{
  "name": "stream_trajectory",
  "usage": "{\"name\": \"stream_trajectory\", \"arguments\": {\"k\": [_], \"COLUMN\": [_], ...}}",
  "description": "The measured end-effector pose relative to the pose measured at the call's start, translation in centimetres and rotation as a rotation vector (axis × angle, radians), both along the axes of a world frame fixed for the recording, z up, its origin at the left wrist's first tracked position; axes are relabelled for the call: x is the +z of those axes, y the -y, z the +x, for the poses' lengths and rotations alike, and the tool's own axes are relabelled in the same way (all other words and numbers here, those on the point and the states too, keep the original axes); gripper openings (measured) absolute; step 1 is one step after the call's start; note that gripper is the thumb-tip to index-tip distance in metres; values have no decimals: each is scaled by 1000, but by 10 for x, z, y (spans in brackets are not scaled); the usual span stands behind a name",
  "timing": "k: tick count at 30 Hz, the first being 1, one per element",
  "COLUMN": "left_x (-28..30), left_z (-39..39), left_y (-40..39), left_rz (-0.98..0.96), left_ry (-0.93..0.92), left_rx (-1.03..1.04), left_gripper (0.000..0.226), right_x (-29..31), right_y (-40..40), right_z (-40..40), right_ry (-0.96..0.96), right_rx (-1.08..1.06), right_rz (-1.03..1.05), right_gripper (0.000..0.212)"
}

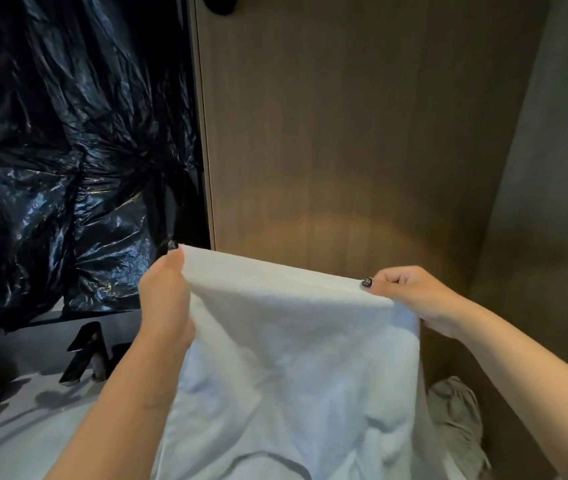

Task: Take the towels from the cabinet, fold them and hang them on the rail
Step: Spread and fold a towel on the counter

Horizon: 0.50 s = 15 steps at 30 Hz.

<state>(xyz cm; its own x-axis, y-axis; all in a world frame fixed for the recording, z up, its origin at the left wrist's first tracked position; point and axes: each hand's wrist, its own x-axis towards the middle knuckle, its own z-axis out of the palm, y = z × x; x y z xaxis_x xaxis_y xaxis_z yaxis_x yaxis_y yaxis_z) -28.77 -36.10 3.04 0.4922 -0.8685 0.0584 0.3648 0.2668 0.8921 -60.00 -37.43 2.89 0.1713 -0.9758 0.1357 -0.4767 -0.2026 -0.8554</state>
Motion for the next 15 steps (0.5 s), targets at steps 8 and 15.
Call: {"name": "stream_trajectory", "arguments": {"k": [8, 15], "left_x": [-4, -18], "left_z": [-9, -58], "left_y": [-18, -34], "left_rz": [-55, -246], "left_ry": [549, 859], "left_rx": [146, -162], "left_gripper": [30, 21], "right_x": [33, 42], "right_y": [-1, -17], "right_z": [12, 72], "right_ry": [112, -51], "right_rx": [-11, 245], "right_rz": [-236, -388], "right_gripper": [24, 22]}}
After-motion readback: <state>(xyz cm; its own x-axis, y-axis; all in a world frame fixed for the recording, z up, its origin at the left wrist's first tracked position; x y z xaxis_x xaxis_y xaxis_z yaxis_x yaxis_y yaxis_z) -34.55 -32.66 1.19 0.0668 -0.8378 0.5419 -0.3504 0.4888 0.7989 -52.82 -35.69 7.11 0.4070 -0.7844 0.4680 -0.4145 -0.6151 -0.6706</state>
